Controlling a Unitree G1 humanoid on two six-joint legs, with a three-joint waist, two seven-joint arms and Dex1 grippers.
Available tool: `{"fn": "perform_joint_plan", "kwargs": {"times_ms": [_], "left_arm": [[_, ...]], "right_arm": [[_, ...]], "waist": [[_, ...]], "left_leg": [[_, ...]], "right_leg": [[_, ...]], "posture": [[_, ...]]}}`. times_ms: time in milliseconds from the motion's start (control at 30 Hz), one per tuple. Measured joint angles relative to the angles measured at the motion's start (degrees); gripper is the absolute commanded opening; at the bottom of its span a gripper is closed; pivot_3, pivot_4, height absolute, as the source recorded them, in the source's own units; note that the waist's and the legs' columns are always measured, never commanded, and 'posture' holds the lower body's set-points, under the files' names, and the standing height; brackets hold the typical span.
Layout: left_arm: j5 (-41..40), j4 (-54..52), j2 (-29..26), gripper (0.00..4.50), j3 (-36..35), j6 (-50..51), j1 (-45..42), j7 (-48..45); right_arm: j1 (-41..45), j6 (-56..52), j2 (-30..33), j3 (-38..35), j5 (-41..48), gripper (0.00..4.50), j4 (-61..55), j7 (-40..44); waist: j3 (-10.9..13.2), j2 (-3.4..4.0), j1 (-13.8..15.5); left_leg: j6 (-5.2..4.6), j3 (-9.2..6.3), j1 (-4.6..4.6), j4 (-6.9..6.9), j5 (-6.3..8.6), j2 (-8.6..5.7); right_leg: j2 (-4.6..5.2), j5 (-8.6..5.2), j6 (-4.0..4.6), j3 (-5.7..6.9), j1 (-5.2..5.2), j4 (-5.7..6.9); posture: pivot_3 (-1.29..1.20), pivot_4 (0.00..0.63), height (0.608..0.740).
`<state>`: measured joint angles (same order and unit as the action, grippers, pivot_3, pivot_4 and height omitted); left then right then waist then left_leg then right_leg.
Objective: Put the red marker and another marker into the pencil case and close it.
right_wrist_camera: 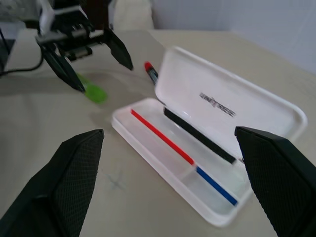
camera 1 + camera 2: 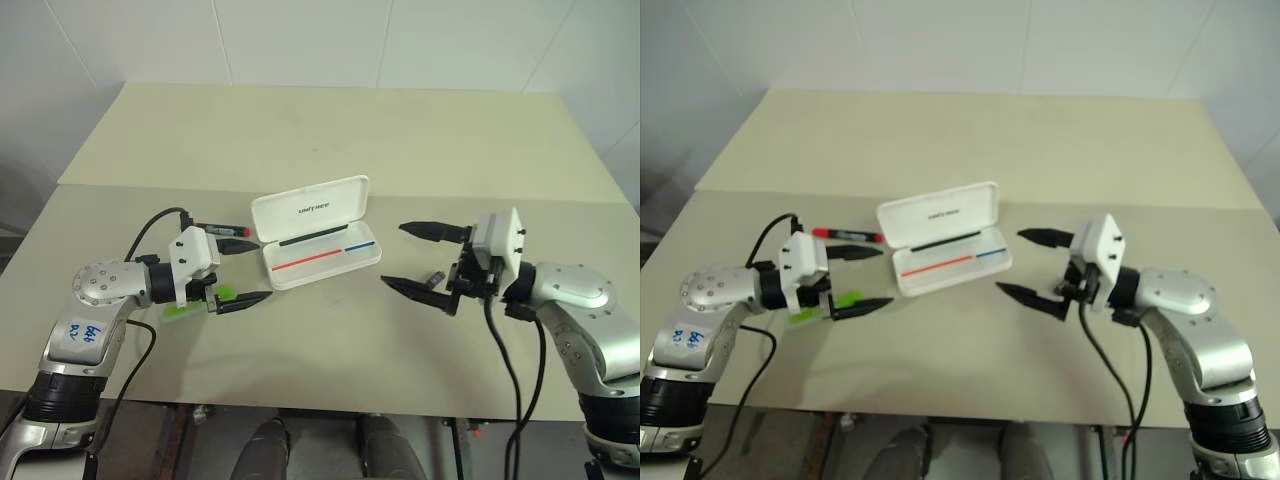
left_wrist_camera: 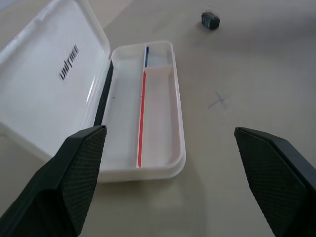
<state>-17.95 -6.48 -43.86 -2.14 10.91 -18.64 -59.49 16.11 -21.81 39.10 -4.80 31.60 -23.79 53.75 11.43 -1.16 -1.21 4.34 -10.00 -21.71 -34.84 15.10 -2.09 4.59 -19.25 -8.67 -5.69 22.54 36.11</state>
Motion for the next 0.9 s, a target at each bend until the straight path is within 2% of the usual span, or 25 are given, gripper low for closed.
{"fn": "perform_joint_plan", "kwargs": {"times_ms": [33, 67, 133, 233, 500, 900], "left_arm": [[0.7, 0.0, -0.2, 4.45, 0.7, 0.0, -0.1, -0.1], [1.5, 0.1, -0.1, 4.27, 1.7, 0.0, -0.5, -0.1], [3.0, 0.9, 1.0, 3.81, 3.9, 0.2, -2.0, 0.3], [4.5, 3.2, 3.0, 2.86, 5.9, 0.9, -4.1, 1.4], [8.9, 9.4, 5.2, 2.86, 11.9, 2.9, -12.4, 0.9], [12.2, 12.1, 8.4, 2.86, 16.8, 5.1, -15.5, -1.0]], "right_arm": [[-0.4, -0.5, 0.0, 0.0, 0.3, 4.50, -0.8, -0.4], [-0.9, -0.8, 0.0, -0.1, 0.5, 4.50, -1.1, -1.0], [-1.5, -0.7, -0.7, -0.3, 0.4, 4.50, -1.3, -2.4], [-2.2, -0.7, -1.7, -0.2, 0.3, 4.50, -1.7, -4.3], [-5.0, -0.6, -1.7, 0.1, -0.2, 4.50, -3.4, -5.4], [-5.4, -0.6, -3.0, 0.1, -1.0, 4.50, -3.4, -6.8]], "waist": [[0.0, 0.00, 0.1], [0.0, 0.00, 0.2], [0.0, 0.00, 0.5], [0.0, 0.00, 0.9], [0.0, 0.00, 1.1], [0.0, 0.00, 1.0]], "left_leg": [[-0.02, 0.00, 0.00, -0.01, 0.01, -0.02], [-0.02, 0.00, 0.00, -0.03, 0.01, -0.02], [-0.03, 0.00, -0.02, -0.09, 0.02, -0.03], [-0.03, 0.00, -0.03, -0.13, 0.02, -0.01], [-0.03, 0.00, -0.15, -0.26, 0.02, -0.04], [-0.03, -0.01, -0.28, -0.28, 0.01, -0.03]], "right_leg": [[0.02, 0.01, -0.02, -0.01, -0.03, -0.04], [0.02, 0.02, -0.04, 0.00, -0.05, -0.06], [0.02, 0.04, -0.06, 0.00, -0.06, -0.06], [-0.02, 0.06, -0.05, 0.00, -0.04, -0.03], [-0.02, 0.11, -0.12, 0.00, -0.01, -0.03], [-0.04, 0.11, -0.12, 0.00, 0.13, 0.00]], "posture": [[0.00, 0.150, 0.740], [0.00, 0.150, 0.740], [0.00, 0.150, 0.740], [0.00, 0.150, 0.740], [0.00, 0.150, 0.740], [0.00, 0.150, 0.740]]}}
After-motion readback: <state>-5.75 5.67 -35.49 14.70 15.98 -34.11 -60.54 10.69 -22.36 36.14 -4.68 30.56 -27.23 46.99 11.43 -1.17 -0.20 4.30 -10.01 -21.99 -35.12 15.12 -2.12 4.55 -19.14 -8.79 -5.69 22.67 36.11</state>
